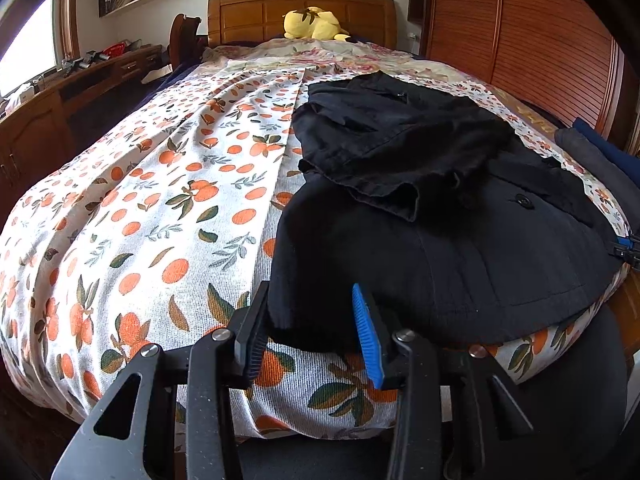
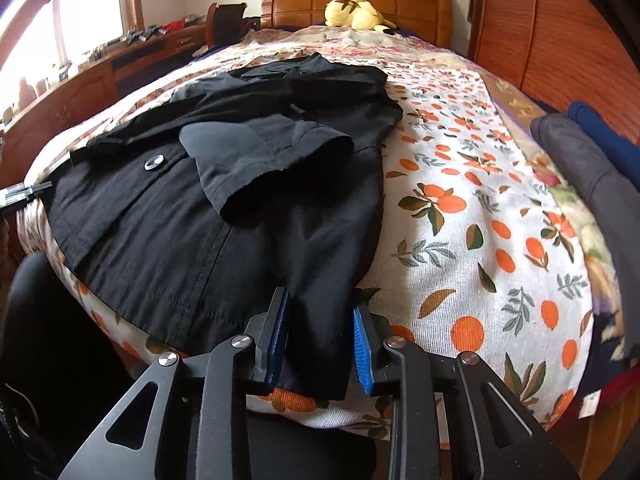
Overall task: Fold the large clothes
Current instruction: 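Close both grippers on the coat hem, then lift the hem with both grippers and fold it toward the collar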
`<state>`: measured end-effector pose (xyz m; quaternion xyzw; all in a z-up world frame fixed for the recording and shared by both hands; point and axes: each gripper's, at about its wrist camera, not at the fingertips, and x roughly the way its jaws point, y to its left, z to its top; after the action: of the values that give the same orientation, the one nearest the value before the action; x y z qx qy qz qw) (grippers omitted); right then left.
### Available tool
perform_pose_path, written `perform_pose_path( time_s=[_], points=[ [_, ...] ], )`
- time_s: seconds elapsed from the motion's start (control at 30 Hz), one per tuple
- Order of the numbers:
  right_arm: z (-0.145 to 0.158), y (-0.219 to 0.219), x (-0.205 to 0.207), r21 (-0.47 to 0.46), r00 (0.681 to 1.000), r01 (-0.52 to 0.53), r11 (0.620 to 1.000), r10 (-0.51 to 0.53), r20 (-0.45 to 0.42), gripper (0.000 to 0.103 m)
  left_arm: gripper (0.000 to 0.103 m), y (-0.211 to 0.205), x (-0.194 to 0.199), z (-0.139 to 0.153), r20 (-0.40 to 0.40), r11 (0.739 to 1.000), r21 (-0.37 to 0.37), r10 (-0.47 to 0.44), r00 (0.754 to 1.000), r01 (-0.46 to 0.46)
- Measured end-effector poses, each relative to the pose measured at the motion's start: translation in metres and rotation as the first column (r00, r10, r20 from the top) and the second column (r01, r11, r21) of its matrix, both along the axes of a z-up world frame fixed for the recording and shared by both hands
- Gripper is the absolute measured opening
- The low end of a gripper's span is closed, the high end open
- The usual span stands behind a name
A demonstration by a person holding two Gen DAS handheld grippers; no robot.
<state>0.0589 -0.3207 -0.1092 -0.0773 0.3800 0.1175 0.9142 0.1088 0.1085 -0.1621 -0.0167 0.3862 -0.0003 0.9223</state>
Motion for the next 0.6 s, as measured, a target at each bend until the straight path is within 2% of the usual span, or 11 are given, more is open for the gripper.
perform_pose_path(
  time_s=[0.1, 0.3, 0.43, 0.47, 0.5, 0.6],
  points=[
    [-0.003, 0.004, 0.001, -0.016, 1.0, -0.004, 1.0, 0.004, 0.004, 0.032, 0.041, 0.001, -0.001, -0.001, 0.004, 1.0, -0.004, -0.002, 1.0, 0.002],
    [-0.006, -0.004, 0.004, 0.033, 1.0, -0.005, 0.999, 0.005, -0.008, 0.032, 0.041, 0.003, -0.006, -0.002, 0.007, 1.0, -0.015, 0.002, 1.0, -0.002],
    [-0.008, -0.002, 0.003, 0.018, 1.0, -0.01, 1.0, 0.009, 0.005, 0.032, 0.04, 0.002, -0.008, -0.003, 0.011, 1.0, -0.007, 0.002, 1.0, -0.002],
    [-0.007, -0.001, 0.002, 0.013, 1.0, -0.016, 1.0, 0.015, 0.012, 0.025, 0.034, 0.002, -0.008, -0.003, 0.009, 1.0, -0.007, -0.002, 1.0, 0.002],
    [-0.007, 0.0, 0.001, 0.019, 0.999, -0.03, 0.999, 0.029, 0.012, 0.021, 0.012, 0.001, -0.008, -0.002, 0.005, 1.0, -0.015, -0.01, 1.0, 0.01],
    [0.0, 0.002, -0.001, 0.02, 0.999, -0.042, 0.999, 0.041, 0.026, 0.011, 0.005, -0.003, -0.008, 0.008, 0.011, 1.0, -0.012, -0.01, 1.0, 0.01]
  ],
)
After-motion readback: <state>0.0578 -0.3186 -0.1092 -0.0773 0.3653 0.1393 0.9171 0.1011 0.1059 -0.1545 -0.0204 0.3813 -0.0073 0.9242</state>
